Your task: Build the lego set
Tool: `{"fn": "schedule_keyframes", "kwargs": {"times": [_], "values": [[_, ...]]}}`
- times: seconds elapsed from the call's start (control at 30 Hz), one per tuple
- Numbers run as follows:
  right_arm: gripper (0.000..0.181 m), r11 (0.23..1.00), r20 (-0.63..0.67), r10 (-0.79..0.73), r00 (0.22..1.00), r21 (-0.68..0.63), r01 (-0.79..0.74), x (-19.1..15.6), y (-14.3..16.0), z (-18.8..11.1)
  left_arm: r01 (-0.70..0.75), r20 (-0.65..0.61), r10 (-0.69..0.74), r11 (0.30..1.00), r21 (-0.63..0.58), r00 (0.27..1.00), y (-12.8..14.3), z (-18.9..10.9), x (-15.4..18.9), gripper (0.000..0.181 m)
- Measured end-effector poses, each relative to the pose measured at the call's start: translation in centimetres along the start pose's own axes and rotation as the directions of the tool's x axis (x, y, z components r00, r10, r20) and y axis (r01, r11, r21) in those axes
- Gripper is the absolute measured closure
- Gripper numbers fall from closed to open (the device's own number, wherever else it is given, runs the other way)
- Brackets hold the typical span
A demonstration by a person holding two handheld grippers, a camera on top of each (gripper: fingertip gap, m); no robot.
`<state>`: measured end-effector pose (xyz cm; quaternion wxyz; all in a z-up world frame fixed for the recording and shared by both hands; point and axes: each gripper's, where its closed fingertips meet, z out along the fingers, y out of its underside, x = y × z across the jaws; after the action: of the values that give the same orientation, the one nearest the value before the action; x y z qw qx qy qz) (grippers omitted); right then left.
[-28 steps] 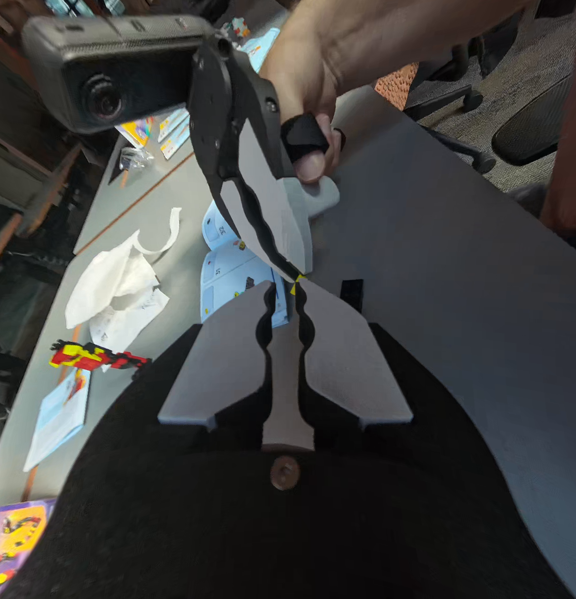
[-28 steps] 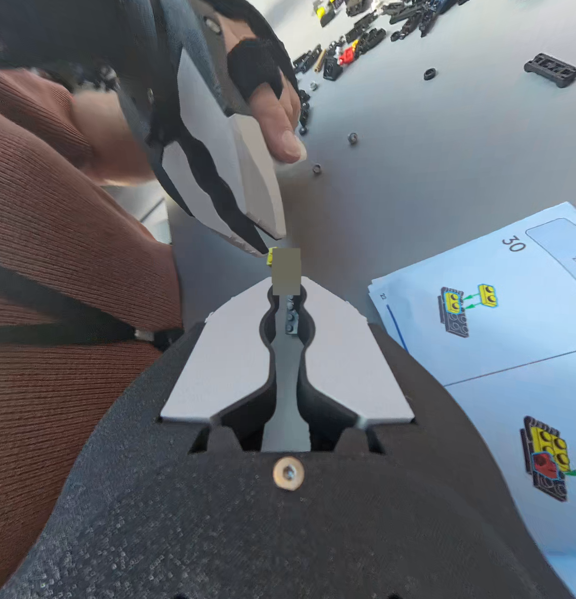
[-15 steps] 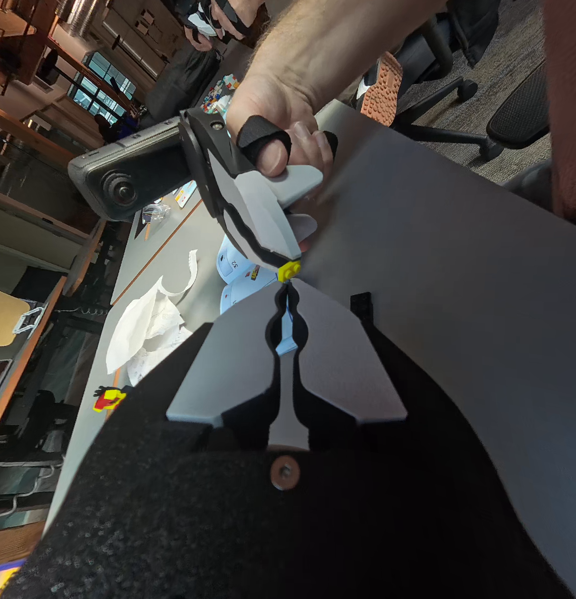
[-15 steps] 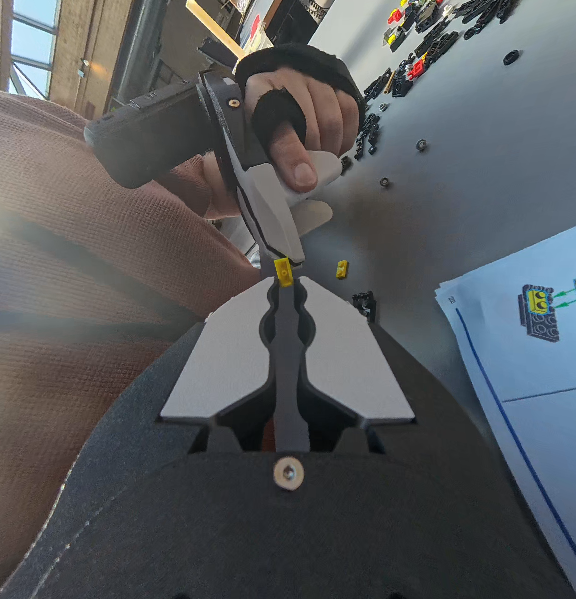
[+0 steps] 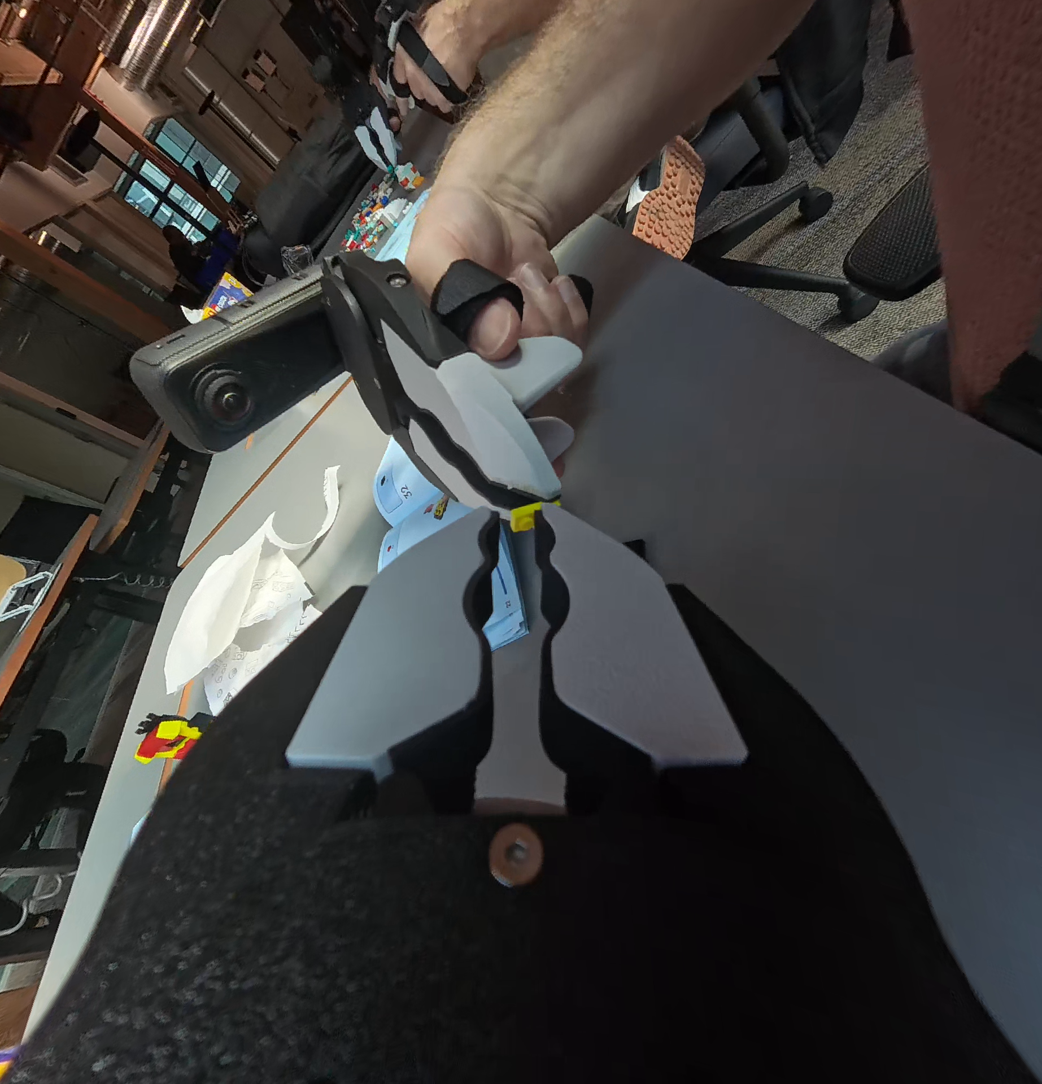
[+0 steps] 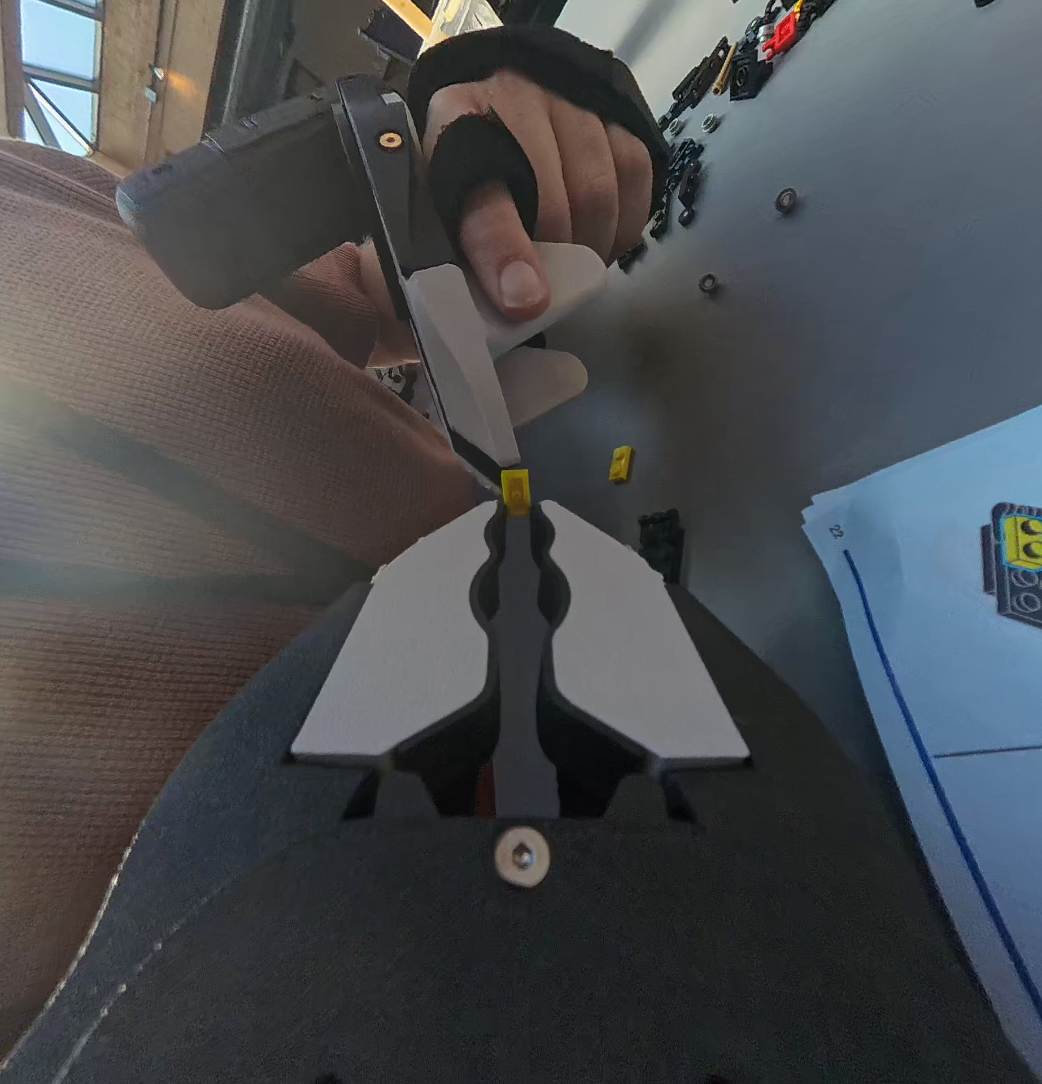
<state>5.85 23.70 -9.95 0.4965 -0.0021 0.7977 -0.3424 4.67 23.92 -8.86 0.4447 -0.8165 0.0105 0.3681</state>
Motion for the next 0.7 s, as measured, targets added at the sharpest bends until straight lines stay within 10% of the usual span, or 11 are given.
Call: {"fn": "schedule_keyframes", "kwargs": {"times": [0.37, 0.7], "values": [[0.174, 0.997, 0.036, 0.023, 0.999, -0.075, -0.020, -0.1, 1.2, 0.4, -0.058, -0.121, 0.053, 0.998, -0.038, 0.991, 0.4, 0.1, 1.7, 0.174], [0.165, 0.997, -0.024, 0.005, 1.000, 0.080, -0.003, 1.1, -0.1, -0.4, 0.283, -0.115, -0.291, 0.955, -0.083, 0.950, 2.0, -0.2, 1.4, 0.179]]}}
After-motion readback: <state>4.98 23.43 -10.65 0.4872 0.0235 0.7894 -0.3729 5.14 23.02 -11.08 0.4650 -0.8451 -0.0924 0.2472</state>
